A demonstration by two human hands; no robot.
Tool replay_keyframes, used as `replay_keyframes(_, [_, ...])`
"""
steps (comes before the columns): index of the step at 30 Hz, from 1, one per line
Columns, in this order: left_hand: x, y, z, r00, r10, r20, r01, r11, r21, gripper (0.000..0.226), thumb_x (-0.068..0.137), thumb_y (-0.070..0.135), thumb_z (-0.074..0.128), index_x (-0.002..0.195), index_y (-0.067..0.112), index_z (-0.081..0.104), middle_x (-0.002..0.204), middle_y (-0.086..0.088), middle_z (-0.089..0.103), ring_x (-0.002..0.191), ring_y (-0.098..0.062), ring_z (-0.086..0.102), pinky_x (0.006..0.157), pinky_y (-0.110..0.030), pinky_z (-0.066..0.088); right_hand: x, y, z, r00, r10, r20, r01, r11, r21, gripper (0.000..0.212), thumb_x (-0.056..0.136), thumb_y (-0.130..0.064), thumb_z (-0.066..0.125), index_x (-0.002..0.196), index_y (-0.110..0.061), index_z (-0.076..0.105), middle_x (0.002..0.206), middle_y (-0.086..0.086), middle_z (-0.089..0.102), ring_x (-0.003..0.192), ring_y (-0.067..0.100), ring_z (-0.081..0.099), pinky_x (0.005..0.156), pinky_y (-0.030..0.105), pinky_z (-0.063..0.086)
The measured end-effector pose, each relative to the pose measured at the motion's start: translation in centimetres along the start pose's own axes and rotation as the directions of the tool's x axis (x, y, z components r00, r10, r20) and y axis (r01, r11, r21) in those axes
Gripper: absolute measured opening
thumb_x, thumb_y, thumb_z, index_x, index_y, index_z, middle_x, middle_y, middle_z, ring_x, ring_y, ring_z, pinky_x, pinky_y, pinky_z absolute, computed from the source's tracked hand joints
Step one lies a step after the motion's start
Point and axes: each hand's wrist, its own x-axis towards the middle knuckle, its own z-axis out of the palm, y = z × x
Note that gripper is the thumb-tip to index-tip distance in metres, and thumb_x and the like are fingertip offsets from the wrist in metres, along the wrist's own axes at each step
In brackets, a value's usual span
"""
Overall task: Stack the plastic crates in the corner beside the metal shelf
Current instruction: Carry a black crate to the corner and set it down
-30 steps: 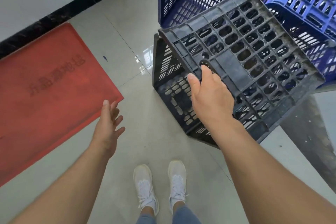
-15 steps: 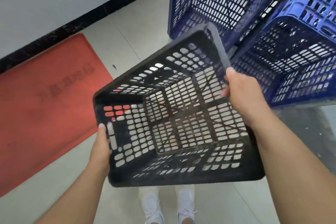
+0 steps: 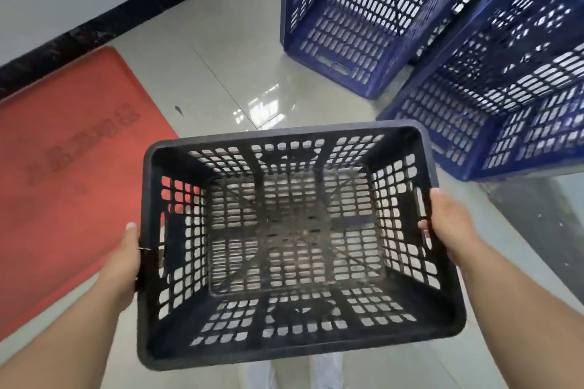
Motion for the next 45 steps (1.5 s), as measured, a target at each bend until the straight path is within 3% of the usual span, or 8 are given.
replay_keyframes(2, [0.1, 0.0, 0.8, 0.999, -0.013, 0.042, 0.013, 1.000, -0.012, 0.078, 0.092, 0.069, 0.024, 0.114, 0.005, 0.063, 0.103, -0.023, 0.066, 0.089, -0.037, 0.062, 0.088, -0.050, 0.051, 0.7, 1.8, 0.3, 0.997, 0.073, 0.012, -0.073, 0.997, 0.007, 0.041, 0.097, -0.039, 0.035, 0.088, -0.006, 0.056, 0.087, 0.020, 0.055, 0.063, 0.026, 0.051, 0.065, 0.035, 0.048])
replay_keyframes(5, [0.6, 0.0, 1.9, 0.997, 0.034, -0.075, -0.032, 0.999, 0.031, 0.082, 0.095, 0.065, 0.023, 0.131, -0.002, 0.053, 0.130, -0.029, 0.056, 0.116, -0.043, 0.055, 0.098, -0.048, 0.043, 1.3, 2.8, 0.4, 0.976, 0.217, 0.033, -0.218, 0.976, 0.025, 0.056, 0.092, -0.053, 0.029, 0.107, -0.008, 0.057, 0.086, 0.019, 0.063, 0.075, 0.032, 0.061, 0.084, 0.044, 0.053])
replay_keyframes(9, [-0.3, 1.0, 2.0, 0.993, 0.094, -0.069, -0.094, 0.996, 0.003, 0.074, 0.097, 0.059, 0.025, 0.130, -0.001, 0.055, 0.117, -0.026, 0.061, 0.101, -0.038, 0.059, 0.085, -0.044, 0.047, 0.6, 2.6, 0.1, 0.955, 0.289, 0.069, -0.297, 0.929, 0.219, 0.051, 0.094, -0.051, 0.034, 0.107, -0.011, 0.062, 0.084, 0.013, 0.062, 0.071, 0.023, 0.057, 0.070, 0.035, 0.049])
replay_keyframes(15, [-3.4, 0.4, -0.7, 0.985, 0.023, 0.173, -0.012, 0.998, -0.067, 0.063, 0.101, 0.053, 0.025, 0.125, 0.006, 0.059, 0.082, -0.007, 0.058, 0.076, -0.023, 0.054, 0.075, -0.035, 0.043, -2.2, 0.6, -0.8, 0.966, 0.257, -0.032, -0.244, 0.944, 0.220, 0.050, 0.089, -0.047, 0.035, 0.107, -0.009, 0.064, 0.085, 0.011, 0.061, 0.070, 0.021, 0.053, 0.073, 0.038, 0.046])
replay_keyframes(19, [-7.4, -0.4, -3.6, 0.957, -0.073, 0.279, 0.104, 0.990, -0.098, 0.058, 0.098, 0.061, 0.021, 0.114, 0.020, 0.059, 0.087, -0.009, 0.059, 0.078, -0.023, 0.053, 0.074, -0.036, 0.046, -4.4, -2.4, -3.5, 0.978, 0.195, -0.069, -0.181, 0.967, 0.178, 0.056, 0.085, -0.050, 0.035, 0.111, -0.009, 0.062, 0.094, 0.017, 0.065, 0.070, 0.021, 0.053, 0.076, 0.040, 0.047])
replay_keyframes(29, [-16.1, -1.8, -16.4, 0.990, -0.072, 0.124, 0.121, 0.886, -0.448, 0.044, 0.102, 0.045, 0.032, 0.090, 0.010, 0.055, 0.075, -0.004, 0.049, 0.057, -0.014, 0.042, 0.041, -0.018, 0.047, -16.1, -14.4, -5.6, 0.999, 0.013, 0.039, -0.015, 0.999, 0.045, 0.049, 0.093, -0.045, 0.039, 0.109, -0.003, 0.060, 0.075, 0.009, 0.058, 0.062, 0.020, 0.052, 0.077, 0.040, 0.046])
replay_keyframes(33, [-17.9, -3.9, -24.2, 0.991, -0.131, 0.040, 0.131, 0.821, -0.556, 0.045, 0.101, 0.044, 0.033, 0.080, 0.009, 0.052, 0.071, -0.006, 0.046, 0.057, -0.016, 0.044, 0.061, -0.028, 0.043, -22.7, -19.7, -1.9, 0.988, -0.081, 0.133, 0.084, 0.996, -0.021, 0.044, 0.093, -0.041, 0.039, 0.108, -0.004, 0.058, 0.074, 0.009, 0.056, 0.063, 0.021, 0.051, 0.077, 0.040, 0.048])
replay_keyframes(45, [-13.8, -17.6, -50.7, 0.930, -0.354, -0.095, 0.096, 0.485, -0.869, 0.047, 0.100, 0.046, 0.034, 0.081, 0.007, 0.050, 0.065, -0.008, 0.044, 0.056, -0.018, 0.040, 0.057, -0.029, 0.039, -47.0, -32.6, 24.6, 0.796, -0.365, 0.484, 0.489, 0.858, -0.157, 0.037, 0.097, -0.035, 0.038, 0.090, -0.003, 0.055, 0.068, 0.009, 0.053, 0.059, 0.021, 0.049, 0.057, 0.032, 0.040])
